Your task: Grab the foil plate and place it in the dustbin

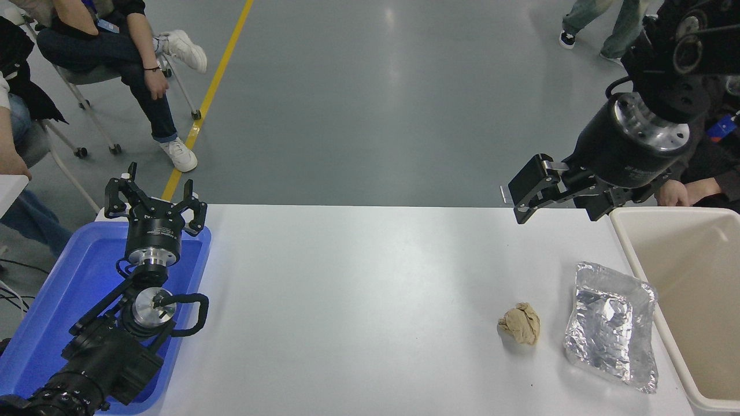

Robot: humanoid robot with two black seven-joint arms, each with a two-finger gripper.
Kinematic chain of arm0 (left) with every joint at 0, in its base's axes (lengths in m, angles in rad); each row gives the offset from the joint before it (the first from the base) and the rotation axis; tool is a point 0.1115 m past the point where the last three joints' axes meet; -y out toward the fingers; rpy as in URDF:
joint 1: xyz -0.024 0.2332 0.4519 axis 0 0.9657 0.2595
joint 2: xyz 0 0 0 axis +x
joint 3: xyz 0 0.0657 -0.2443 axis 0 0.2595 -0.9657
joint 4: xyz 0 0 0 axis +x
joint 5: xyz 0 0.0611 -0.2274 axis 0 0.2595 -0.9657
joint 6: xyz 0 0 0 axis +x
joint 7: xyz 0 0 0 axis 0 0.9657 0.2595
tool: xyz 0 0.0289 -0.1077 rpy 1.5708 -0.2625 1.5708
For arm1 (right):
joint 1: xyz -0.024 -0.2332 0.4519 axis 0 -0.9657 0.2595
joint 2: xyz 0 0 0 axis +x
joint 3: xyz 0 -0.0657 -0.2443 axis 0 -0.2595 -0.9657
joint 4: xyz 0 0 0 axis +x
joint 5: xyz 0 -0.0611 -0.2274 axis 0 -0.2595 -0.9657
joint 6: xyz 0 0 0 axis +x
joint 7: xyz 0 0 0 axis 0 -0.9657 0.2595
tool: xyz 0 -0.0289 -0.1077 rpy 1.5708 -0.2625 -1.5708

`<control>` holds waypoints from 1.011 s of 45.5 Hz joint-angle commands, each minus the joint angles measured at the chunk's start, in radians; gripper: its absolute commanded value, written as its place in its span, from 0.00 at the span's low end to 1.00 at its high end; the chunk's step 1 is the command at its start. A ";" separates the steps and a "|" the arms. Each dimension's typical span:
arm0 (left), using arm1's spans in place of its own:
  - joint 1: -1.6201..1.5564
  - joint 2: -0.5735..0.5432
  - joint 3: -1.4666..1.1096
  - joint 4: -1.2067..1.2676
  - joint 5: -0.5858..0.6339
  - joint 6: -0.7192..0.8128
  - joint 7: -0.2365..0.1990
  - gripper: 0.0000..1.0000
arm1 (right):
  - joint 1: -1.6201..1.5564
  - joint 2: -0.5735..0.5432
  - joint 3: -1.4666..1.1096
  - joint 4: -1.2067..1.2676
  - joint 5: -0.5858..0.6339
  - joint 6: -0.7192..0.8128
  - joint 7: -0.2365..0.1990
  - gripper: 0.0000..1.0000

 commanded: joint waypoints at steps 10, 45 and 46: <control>-0.002 0.000 -0.002 0.000 0.000 0.000 -0.002 0.99 | -0.124 -0.027 0.044 -0.083 -0.046 0.001 -0.001 1.00; -0.001 0.000 0.000 0.000 0.000 0.000 -0.002 0.99 | -0.885 -0.489 0.372 -0.419 -0.588 -0.112 0.002 1.00; 0.000 0.000 0.000 0.000 0.000 0.000 -0.002 0.99 | -0.916 -0.494 0.389 -0.431 -0.592 -0.128 0.002 1.00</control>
